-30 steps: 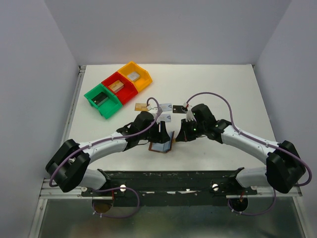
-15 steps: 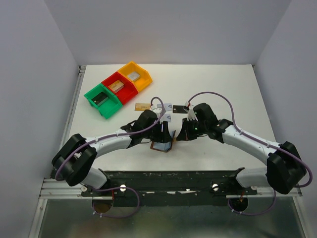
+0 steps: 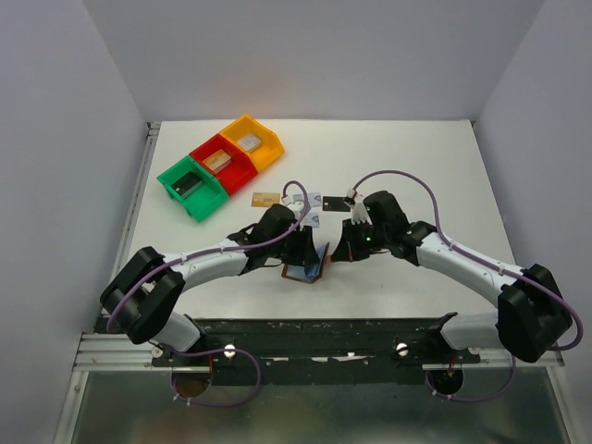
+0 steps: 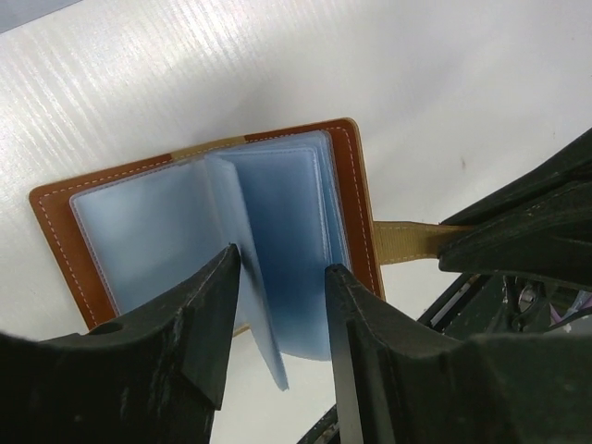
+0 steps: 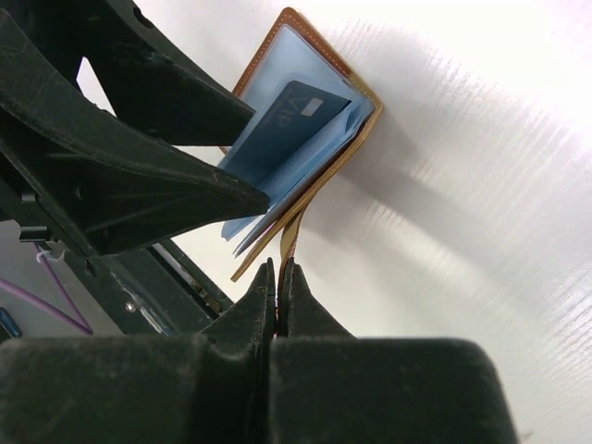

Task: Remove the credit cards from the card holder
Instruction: Remove the credit card from the card holder.

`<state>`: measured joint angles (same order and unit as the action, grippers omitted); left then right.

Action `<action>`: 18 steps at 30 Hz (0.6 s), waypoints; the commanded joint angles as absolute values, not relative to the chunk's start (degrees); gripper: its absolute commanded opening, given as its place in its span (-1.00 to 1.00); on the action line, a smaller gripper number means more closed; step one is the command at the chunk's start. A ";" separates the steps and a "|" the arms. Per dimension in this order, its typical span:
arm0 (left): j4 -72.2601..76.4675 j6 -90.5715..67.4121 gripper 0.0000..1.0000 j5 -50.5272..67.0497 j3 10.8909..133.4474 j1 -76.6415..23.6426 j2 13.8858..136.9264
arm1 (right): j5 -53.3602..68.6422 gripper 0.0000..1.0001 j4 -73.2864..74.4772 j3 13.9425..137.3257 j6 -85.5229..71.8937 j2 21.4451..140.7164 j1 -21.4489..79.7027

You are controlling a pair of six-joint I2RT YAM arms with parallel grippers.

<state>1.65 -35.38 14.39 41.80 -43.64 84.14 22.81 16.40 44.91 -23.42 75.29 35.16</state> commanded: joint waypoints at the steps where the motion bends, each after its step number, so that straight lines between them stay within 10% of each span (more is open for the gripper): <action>1: 1.31 -34.89 0.09 12.92 41.84 -43.95 83.59 | 24.35 -0.99 16.26 43.95 -21.27 74.97 34.37; 18: 1.32 -35.42 0.16 10.37 40.34 -43.95 79.63 | 22.94 -0.99 17.40 43.16 -19.86 75.41 32.96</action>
